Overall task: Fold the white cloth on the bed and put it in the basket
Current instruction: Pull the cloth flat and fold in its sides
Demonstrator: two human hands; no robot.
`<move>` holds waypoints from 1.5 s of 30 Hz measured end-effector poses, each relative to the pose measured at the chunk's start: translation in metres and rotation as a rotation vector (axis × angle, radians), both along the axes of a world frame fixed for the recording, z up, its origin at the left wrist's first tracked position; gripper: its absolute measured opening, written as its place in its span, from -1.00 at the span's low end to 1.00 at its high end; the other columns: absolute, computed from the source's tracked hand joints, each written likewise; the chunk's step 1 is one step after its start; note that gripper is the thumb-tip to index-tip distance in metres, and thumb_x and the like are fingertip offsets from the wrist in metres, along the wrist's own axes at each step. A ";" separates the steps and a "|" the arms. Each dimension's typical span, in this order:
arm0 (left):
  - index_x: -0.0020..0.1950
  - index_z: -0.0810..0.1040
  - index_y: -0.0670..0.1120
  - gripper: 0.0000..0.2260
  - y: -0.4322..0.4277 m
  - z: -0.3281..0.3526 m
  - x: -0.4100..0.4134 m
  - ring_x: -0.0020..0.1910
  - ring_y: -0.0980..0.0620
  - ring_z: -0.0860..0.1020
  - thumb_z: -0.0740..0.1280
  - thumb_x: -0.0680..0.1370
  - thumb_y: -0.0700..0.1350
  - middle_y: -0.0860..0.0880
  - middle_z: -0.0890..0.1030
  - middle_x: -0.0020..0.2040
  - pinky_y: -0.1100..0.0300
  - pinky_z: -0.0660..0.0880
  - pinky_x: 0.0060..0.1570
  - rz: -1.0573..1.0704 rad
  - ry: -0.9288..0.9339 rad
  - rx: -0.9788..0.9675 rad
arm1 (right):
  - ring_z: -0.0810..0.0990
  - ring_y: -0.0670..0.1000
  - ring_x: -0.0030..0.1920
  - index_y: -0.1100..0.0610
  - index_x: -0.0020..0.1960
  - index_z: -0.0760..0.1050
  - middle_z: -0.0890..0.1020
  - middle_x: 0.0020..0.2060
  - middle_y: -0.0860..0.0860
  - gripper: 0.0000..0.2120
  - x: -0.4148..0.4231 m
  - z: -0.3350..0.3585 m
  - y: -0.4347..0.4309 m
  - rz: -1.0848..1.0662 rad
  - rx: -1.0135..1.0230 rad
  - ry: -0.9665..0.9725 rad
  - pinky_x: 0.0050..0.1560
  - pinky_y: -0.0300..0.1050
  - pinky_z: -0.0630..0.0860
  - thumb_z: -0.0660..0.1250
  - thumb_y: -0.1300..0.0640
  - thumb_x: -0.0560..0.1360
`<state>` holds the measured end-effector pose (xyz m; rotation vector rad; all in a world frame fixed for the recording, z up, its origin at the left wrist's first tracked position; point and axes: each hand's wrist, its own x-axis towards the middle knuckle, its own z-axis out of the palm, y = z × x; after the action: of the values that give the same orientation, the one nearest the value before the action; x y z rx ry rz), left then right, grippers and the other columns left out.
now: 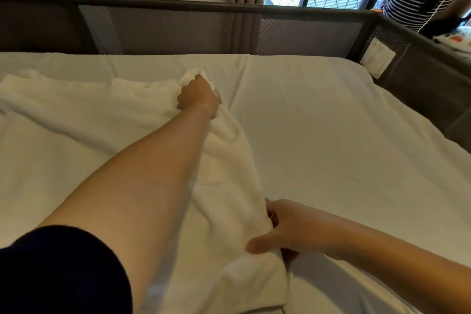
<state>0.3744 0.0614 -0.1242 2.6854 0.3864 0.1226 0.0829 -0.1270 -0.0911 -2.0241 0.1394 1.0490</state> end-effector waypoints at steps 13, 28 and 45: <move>0.17 0.66 -0.05 -0.81 0.024 0.040 0.050 0.12 -0.16 0.64 0.31 0.69 -0.01 -0.12 0.67 0.16 0.05 0.47 -0.06 -0.013 -0.327 -0.140 | 0.75 0.15 0.14 0.17 0.20 0.71 0.77 0.12 0.14 -0.67 -0.017 0.021 -0.036 0.309 0.080 0.064 0.11 0.02 0.70 0.63 0.09 0.49; -0.02 0.63 0.00 -0.88 -0.074 0.037 0.048 -0.07 -0.17 0.68 0.30 0.64 -0.09 -0.08 0.67 0.00 -0.11 0.71 -0.07 -0.043 -0.307 -0.395 | 0.75 0.09 0.17 0.12 0.30 0.67 0.77 0.16 0.02 -0.66 -0.039 0.051 -0.138 0.266 0.132 0.084 0.07 -0.02 0.69 0.56 0.18 0.54; -0.04 0.63 -0.05 -0.85 -0.201 0.059 0.045 -0.04 -0.16 0.68 0.33 0.66 -0.04 -0.09 0.68 -0.04 -0.10 0.71 -0.04 -0.224 -0.290 -0.460 | 0.77 0.21 0.09 0.13 0.13 0.72 0.79 0.03 0.10 -0.73 -0.066 0.070 -0.264 0.161 -0.009 0.025 0.06 0.07 0.73 0.64 0.11 0.47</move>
<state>0.4190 -0.1392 -0.0654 2.1945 0.0158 0.3115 0.0165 -0.3908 -0.0206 -2.0580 -0.0065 1.1756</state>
